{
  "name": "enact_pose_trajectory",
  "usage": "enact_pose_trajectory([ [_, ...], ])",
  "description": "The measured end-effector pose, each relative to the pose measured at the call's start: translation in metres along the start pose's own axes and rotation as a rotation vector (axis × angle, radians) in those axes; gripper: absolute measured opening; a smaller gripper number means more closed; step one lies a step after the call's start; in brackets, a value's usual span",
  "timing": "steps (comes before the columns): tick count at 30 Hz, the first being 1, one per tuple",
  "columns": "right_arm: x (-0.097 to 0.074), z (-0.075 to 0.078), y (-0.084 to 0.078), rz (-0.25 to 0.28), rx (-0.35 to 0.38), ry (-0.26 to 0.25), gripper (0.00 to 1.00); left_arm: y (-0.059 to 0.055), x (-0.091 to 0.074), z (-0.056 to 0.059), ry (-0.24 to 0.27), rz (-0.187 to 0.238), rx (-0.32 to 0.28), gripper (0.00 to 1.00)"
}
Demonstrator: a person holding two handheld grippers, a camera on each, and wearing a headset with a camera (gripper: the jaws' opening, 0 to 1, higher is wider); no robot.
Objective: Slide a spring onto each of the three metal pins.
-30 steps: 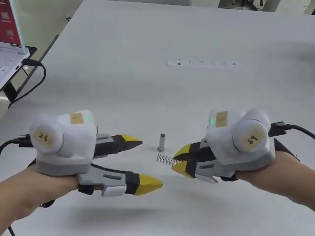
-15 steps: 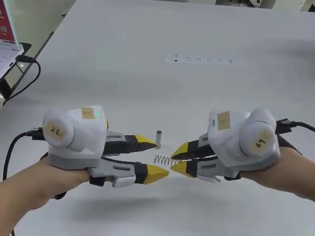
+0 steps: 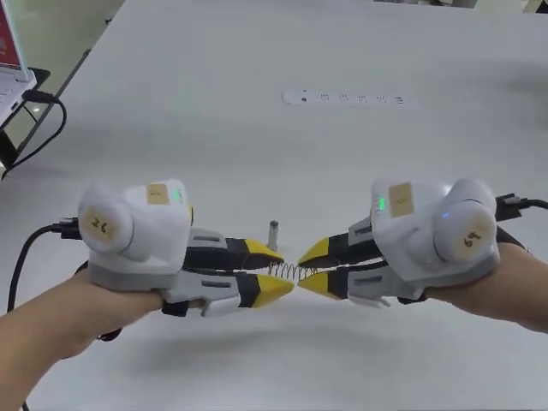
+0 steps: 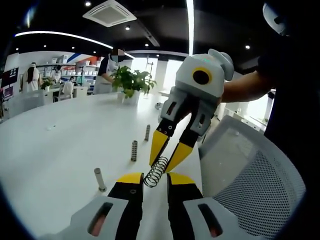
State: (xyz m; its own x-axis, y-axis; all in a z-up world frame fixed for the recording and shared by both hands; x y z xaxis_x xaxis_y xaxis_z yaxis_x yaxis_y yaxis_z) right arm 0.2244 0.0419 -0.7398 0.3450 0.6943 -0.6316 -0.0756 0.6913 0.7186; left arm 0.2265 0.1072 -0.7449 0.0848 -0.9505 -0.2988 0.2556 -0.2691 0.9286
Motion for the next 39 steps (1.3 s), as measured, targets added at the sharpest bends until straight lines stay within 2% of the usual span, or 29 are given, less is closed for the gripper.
enact_pose_trajectory([
  [8,-0.002,-0.003,0.000,0.018,-0.010,0.014,0.07,0.003,0.002,0.004,-0.006,0.002,0.015,0.07],
  [13,-0.004,-0.004,-0.002,0.025,-0.018,0.019,0.07,0.003,0.003,0.008,-0.017,-0.007,0.049,0.05],
  [18,-0.008,-0.004,-0.004,0.016,-0.054,0.022,0.07,0.006,0.004,0.012,-0.055,-0.001,0.065,0.02],
  [21,-0.012,-0.004,-0.002,0.032,-0.041,0.025,0.07,0.008,0.005,0.012,-0.053,-0.005,0.082,0.02],
  [31,-0.012,-0.005,-0.002,0.028,-0.047,0.028,0.08,0.009,0.006,0.013,-0.072,-0.019,0.092,0.01],
  [39,-0.014,-0.003,-0.004,0.019,-0.006,0.029,0.10,0.010,0.003,0.014,-0.081,-0.022,0.082,0.01],
])
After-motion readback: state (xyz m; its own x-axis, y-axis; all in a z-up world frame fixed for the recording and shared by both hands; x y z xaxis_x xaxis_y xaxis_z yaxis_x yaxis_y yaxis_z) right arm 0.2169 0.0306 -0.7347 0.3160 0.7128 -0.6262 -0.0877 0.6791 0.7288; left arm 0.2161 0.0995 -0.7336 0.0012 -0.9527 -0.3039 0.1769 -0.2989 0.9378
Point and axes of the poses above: the centre of the closed fingertips' face, and the gripper's own axes: x roughly forward along the fingers, z roughly to its right, y roughly out of its top, the point moved 4 cm from there along -x, roughly backward along the fingers, and after that the axes turned 11 degrees about -y, right-handed, at the moved point
